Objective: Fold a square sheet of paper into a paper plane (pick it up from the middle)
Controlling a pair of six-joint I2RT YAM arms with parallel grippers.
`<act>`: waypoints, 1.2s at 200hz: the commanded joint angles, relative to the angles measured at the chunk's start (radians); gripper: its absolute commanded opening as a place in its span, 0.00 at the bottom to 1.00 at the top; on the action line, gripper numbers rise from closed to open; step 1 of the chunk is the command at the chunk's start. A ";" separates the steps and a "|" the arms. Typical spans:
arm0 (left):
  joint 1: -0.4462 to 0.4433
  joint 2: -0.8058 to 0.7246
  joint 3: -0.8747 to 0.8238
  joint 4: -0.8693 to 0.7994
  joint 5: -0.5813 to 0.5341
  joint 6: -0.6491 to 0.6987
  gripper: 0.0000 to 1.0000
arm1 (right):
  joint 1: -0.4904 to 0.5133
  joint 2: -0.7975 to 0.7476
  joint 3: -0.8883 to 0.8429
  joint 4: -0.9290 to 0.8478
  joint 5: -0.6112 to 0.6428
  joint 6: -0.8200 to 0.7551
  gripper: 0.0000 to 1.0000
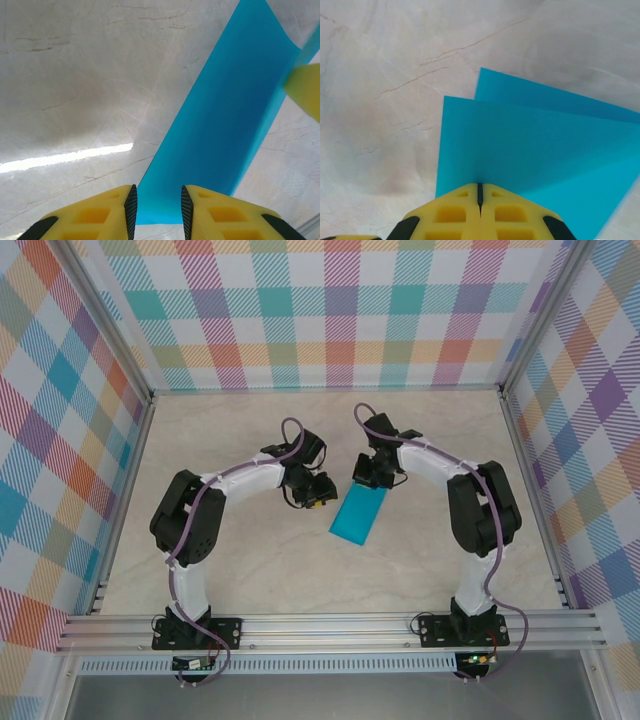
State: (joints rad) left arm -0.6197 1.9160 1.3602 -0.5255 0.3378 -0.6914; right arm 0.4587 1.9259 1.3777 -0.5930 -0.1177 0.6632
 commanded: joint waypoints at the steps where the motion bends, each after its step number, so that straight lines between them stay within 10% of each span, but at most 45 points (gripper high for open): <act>1: -0.006 -0.067 -0.001 -0.027 -0.046 -0.025 0.31 | -0.003 0.056 0.035 -0.004 -0.062 -0.039 0.00; 128: -0.132 -0.037 0.002 0.112 0.081 -0.081 0.29 | -0.089 0.022 -0.072 -0.158 0.282 0.176 0.00; 240: -0.318 0.015 -0.105 0.442 -0.098 -0.312 0.14 | -0.124 -0.352 -0.468 0.113 0.067 0.229 0.00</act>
State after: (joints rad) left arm -0.9047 1.9213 1.3140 -0.2272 0.3244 -0.9138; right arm 0.3462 1.6737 0.9768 -0.6277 0.0563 0.9085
